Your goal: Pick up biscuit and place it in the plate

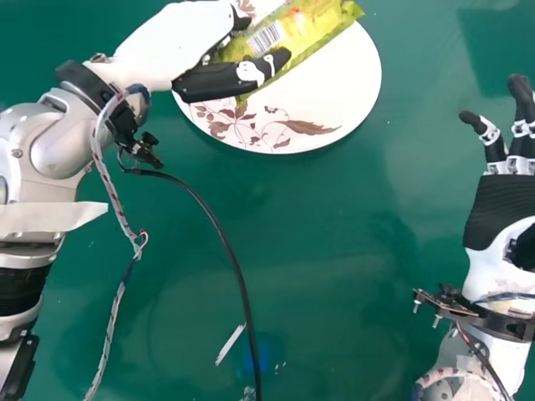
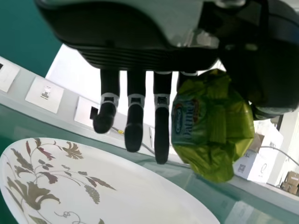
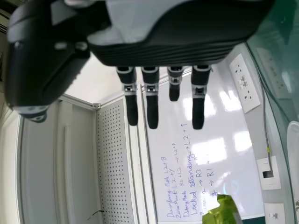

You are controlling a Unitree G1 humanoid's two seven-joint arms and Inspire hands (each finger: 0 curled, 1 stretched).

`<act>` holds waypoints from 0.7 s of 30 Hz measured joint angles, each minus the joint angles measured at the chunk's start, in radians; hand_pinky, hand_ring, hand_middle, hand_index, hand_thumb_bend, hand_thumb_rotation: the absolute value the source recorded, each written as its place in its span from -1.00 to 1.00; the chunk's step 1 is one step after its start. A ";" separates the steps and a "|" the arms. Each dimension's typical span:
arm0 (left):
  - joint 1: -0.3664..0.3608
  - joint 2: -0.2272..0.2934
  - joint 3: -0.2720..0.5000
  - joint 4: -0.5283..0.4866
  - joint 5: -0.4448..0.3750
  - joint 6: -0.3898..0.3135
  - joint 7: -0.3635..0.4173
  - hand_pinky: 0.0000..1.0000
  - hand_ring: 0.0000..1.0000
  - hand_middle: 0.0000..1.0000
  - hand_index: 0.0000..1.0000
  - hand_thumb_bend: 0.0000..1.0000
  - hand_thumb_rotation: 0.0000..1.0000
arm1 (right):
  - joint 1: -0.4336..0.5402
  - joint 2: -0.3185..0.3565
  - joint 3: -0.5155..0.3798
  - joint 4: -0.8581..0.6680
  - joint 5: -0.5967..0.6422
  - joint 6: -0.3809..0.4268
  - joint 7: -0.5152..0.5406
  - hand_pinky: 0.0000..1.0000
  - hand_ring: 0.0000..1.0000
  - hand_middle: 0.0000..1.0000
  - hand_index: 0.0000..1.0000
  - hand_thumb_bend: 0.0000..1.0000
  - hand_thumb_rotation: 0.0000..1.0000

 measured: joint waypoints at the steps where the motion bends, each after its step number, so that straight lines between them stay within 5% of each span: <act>1: -0.006 0.000 -0.002 0.006 0.001 -0.003 -0.001 -0.74 -0.58 -0.14 0.03 0.03 -1.00 | 0.000 0.000 0.000 -0.002 -0.001 0.000 -0.001 0.27 0.57 0.59 0.61 0.78 -0.17; 15: -0.039 0.004 -0.008 0.110 0.017 -0.086 0.000 -0.74 -0.58 -0.14 0.03 0.03 -1.00 | -0.001 0.001 0.001 -0.002 -0.011 -0.004 -0.007 0.26 0.54 0.53 0.58 0.78 -0.32; 21: -0.039 0.004 -0.026 0.159 0.051 -0.125 0.027 -0.74 -0.58 -0.14 0.03 0.03 -1.00 | 0.007 0.000 0.004 -0.004 -0.017 -0.003 -0.011 0.48 0.64 0.53 0.57 0.72 -0.25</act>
